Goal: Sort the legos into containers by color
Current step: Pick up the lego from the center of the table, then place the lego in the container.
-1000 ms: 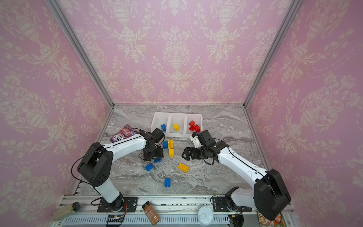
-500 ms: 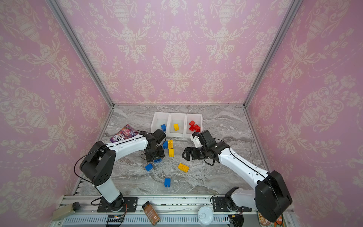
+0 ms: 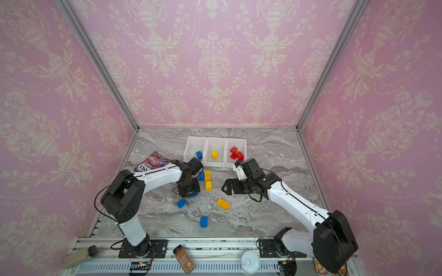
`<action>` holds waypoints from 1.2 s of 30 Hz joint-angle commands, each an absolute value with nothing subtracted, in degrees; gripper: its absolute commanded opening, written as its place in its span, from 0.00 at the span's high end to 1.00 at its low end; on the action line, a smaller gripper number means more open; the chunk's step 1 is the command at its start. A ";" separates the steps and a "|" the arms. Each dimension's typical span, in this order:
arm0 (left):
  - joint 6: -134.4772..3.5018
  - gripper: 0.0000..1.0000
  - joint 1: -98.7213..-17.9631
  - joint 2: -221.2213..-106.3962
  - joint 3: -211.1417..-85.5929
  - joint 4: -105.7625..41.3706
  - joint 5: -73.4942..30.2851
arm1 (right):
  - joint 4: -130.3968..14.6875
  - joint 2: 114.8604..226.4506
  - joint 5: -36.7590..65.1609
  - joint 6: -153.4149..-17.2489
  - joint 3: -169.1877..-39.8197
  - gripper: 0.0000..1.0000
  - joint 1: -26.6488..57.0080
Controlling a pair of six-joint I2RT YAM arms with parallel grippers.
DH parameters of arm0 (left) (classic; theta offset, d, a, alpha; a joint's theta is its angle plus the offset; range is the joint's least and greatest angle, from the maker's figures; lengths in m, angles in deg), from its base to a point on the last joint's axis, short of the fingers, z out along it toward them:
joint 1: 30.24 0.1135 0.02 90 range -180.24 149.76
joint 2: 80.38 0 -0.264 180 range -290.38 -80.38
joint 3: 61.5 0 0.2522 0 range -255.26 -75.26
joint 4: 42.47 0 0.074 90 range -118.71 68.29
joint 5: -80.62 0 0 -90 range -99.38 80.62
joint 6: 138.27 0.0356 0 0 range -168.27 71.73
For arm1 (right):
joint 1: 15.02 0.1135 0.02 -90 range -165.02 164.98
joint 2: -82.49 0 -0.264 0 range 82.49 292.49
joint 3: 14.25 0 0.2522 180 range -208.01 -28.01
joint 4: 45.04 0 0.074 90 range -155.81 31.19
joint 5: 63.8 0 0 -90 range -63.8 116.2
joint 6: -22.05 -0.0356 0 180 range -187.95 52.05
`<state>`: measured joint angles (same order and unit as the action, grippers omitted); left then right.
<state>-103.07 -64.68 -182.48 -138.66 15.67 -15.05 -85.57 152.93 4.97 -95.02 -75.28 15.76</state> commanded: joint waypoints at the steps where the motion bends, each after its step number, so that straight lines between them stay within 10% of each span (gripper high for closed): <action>1: -103.10 0.55 -65.14 -182.75 -138.51 16.43 -15.41 | -85.78 151.32 4.80 -95.68 -74.69 0.00 15.88; 19: -93.38 0.63 -61.41 -178.81 -154.66 21.06 -2.86 | -84.47 149.82 4.64 -97.65 -73.21 0.00 15.91; 36: -80.87 0.64 -53.32 -203.77 -187.00 18.81 -2.83 | -83.90 148.52 4.67 -99.54 -73.44 0.00 16.96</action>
